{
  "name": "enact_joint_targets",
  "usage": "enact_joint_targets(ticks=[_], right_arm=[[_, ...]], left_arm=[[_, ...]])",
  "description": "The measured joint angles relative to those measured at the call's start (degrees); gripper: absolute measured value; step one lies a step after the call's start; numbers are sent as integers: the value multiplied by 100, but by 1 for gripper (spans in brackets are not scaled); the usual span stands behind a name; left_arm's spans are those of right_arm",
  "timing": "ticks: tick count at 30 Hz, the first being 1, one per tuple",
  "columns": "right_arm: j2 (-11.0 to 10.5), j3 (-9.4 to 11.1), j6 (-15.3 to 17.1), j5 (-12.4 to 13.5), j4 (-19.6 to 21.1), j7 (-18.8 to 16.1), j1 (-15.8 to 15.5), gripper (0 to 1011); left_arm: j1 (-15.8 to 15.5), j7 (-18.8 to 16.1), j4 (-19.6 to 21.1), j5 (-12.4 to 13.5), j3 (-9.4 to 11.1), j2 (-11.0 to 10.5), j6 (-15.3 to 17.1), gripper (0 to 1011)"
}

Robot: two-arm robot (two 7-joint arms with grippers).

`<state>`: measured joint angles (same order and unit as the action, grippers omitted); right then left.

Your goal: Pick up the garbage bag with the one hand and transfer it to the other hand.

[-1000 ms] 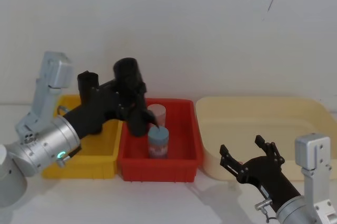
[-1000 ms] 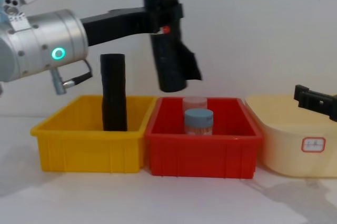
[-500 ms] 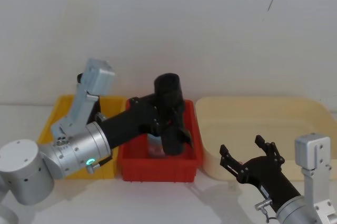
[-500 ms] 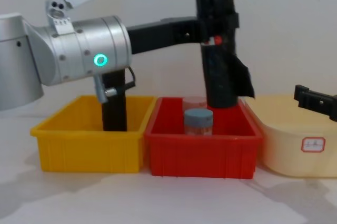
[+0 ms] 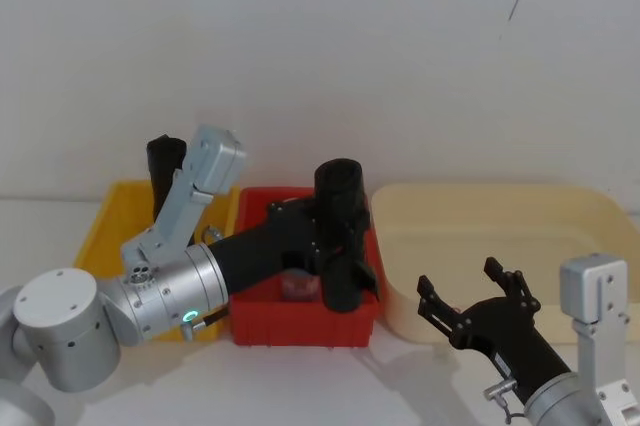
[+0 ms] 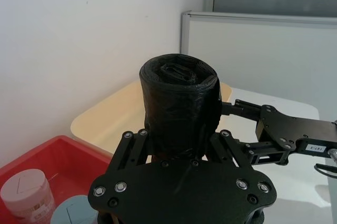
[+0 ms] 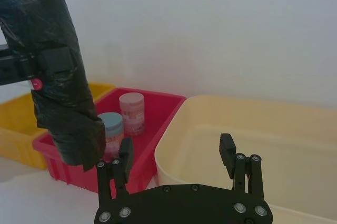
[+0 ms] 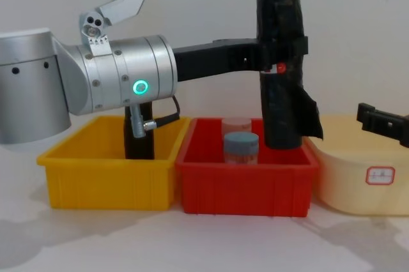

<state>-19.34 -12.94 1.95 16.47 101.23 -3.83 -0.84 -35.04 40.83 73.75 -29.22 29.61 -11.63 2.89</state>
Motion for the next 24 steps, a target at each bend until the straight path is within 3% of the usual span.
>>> enact_joint_targets(ticks=[11,24], right_arm=[[-79,2,0,2,52,-157,3,1000],[-377,-48,-38,147,199,-853,43,1000]], left_arm=[[-43,-12,-80,1,54,7,-23,393],[-63,-22,-115,0,80,13,-38,393]])
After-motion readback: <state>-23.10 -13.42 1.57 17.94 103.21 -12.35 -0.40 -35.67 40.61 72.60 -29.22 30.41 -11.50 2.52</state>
